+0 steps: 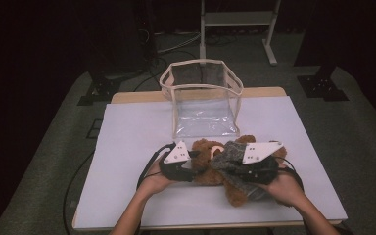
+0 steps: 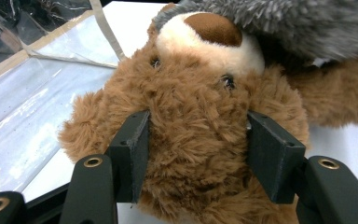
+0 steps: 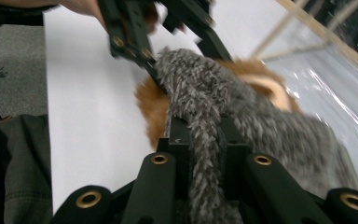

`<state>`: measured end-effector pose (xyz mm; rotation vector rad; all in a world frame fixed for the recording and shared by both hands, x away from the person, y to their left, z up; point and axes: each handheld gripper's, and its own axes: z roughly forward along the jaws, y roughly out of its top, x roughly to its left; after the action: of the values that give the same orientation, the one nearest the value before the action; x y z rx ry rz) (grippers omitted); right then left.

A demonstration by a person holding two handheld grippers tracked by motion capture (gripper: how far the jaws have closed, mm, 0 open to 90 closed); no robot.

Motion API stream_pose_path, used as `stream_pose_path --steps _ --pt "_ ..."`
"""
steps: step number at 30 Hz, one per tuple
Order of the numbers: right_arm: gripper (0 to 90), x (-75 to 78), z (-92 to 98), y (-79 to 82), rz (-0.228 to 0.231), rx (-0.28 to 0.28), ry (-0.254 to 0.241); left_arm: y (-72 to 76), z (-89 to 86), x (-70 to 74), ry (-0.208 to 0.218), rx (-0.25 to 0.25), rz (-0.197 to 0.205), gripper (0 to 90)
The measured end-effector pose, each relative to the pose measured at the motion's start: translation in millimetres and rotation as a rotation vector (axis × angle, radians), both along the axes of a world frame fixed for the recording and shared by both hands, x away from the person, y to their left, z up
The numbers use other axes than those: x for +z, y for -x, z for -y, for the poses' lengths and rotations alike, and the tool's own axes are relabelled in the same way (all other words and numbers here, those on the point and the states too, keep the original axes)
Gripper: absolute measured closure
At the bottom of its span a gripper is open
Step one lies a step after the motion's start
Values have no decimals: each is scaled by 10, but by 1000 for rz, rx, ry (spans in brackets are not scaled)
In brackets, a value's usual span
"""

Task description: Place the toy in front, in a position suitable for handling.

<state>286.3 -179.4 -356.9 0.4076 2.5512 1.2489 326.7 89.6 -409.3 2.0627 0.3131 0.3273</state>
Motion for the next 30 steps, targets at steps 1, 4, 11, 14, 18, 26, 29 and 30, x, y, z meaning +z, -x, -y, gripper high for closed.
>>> stream_pose_path --steps 1,4,11,14,18,26,29,30 --pt "787 0 -52 3 9 8 10 4 3 3 -2 -1 2 421" --pt "788 -104 -132 -47 0 13 39 9 -13 9 -10 -8 5 417" --pt "792 -253 81 -82 -17 -39 78 7 -75 25 -12 -21 5 439" --pt "791 -194 34 -44 -4 -38 77 2 -42 -4 -18 -16 1 447" --pt "791 -66 -113 16 22 7 35 -5 -9 -17 -8 -17 -6 454" --pt "793 -178 -197 -61 3 16 71 -1 -83 15 -18 -25 -1 449" --pt "793 -223 -67 -54 -4 -18 102 43 -142 -2 -57 -33 -10 450" --pt "793 -215 -42 -46 -5 -26 108 55 -156 -19 -62 -36 -14 451"
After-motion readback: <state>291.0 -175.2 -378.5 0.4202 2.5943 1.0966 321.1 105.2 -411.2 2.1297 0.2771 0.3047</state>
